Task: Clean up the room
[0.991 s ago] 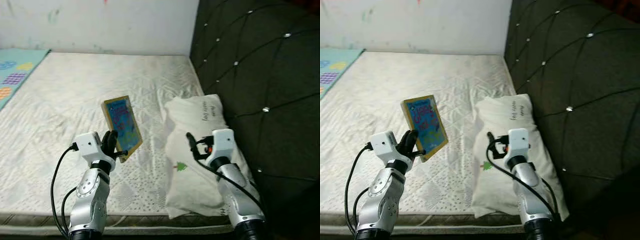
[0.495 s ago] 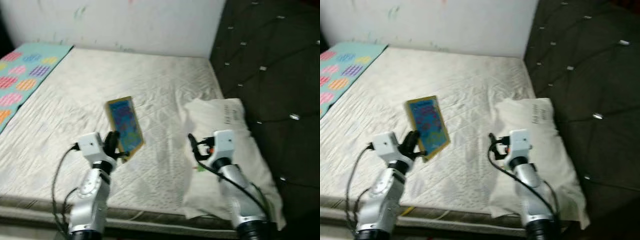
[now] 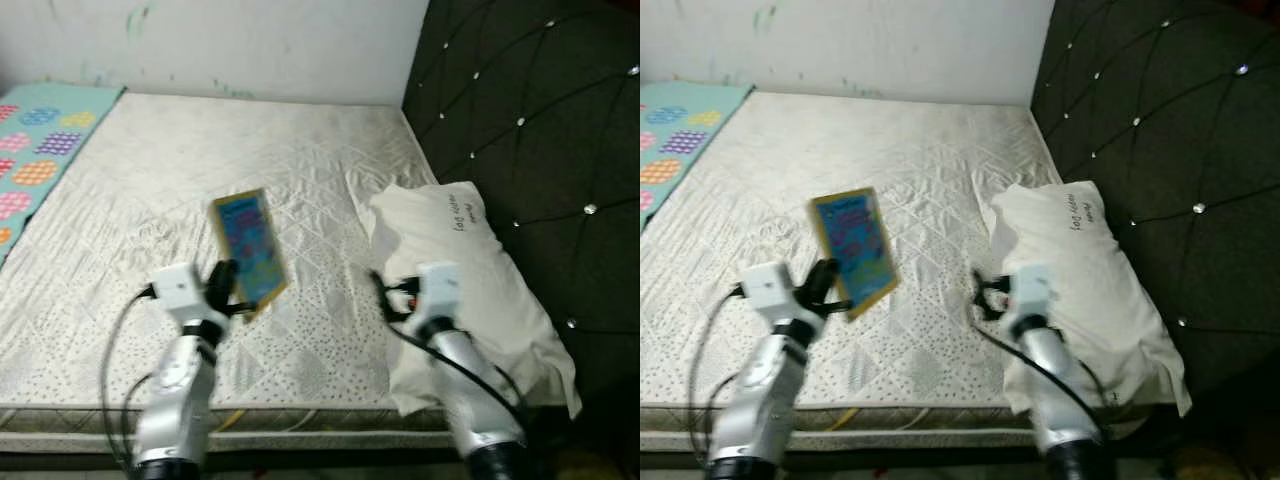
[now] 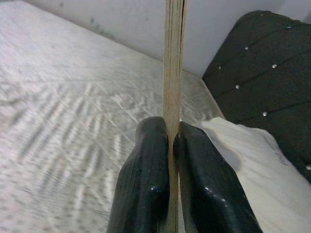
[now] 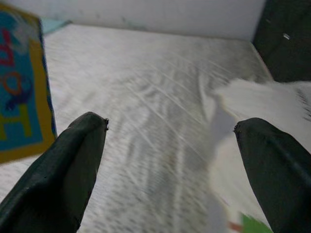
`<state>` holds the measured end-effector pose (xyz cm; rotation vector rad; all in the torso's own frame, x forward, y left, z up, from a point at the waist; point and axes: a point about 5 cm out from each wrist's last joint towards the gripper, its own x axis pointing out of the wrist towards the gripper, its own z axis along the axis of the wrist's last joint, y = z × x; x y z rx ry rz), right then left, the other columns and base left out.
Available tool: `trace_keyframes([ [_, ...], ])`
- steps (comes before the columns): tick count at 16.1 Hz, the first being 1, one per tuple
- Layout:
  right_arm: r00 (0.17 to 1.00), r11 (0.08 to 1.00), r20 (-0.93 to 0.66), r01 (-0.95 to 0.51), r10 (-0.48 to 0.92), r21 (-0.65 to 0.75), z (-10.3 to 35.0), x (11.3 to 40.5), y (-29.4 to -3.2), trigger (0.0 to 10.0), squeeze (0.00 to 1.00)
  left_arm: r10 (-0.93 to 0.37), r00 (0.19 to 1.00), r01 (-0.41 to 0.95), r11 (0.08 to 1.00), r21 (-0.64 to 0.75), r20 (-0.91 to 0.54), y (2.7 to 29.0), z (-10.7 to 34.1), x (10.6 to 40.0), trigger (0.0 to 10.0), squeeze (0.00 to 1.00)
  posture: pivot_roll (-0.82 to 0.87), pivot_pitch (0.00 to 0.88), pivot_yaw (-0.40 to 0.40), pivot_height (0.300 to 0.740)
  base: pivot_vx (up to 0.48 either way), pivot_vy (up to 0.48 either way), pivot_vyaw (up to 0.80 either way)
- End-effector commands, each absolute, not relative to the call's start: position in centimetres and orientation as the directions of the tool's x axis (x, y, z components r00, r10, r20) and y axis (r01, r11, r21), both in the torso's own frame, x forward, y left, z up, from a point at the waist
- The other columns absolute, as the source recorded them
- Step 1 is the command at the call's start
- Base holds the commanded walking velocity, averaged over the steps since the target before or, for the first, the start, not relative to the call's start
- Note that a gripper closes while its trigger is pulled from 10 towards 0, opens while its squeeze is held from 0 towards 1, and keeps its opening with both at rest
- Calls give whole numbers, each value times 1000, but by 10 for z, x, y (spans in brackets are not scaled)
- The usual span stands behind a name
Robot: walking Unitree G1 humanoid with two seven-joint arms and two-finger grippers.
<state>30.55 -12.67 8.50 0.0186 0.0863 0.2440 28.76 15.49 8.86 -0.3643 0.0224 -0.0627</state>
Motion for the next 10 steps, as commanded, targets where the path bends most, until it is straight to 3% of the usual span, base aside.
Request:
trace_keyframes([
  [1, 973, 977, -89, -211, 212, 19, 85, 306, -136, 10000, 0, -80, 996, 93, 925, -369, 48, 150, 99, 291, 10000, 0, -117, 13, -14, 740, 0, 0, -575],
  [4, 973, 977, -85, -213, 214, 19, 85, 306, -136, 10000, 0, -90, 994, 106, 922, -372, 61, 148, 101, 290, 10000, 0, -117, 13, -14, 740, 0, 0, -675],
  [7, 973, 977, -86, -213, 213, 15, 84, 307, -136, 10000, 0, -101, 992, 122, 920, -373, 74, 148, 102, 290, 10000, 0, -116, 13, -14, 740, 0, 0, 0],
  [10, 974, 978, -89, -208, 208, 15, 83, 306, -137, 10000, 0, -103, 992, 125, 918, -377, 77, 148, 103, 290, 10000, 0, -117, 20, -13, 740, 258, 0, 0],
])
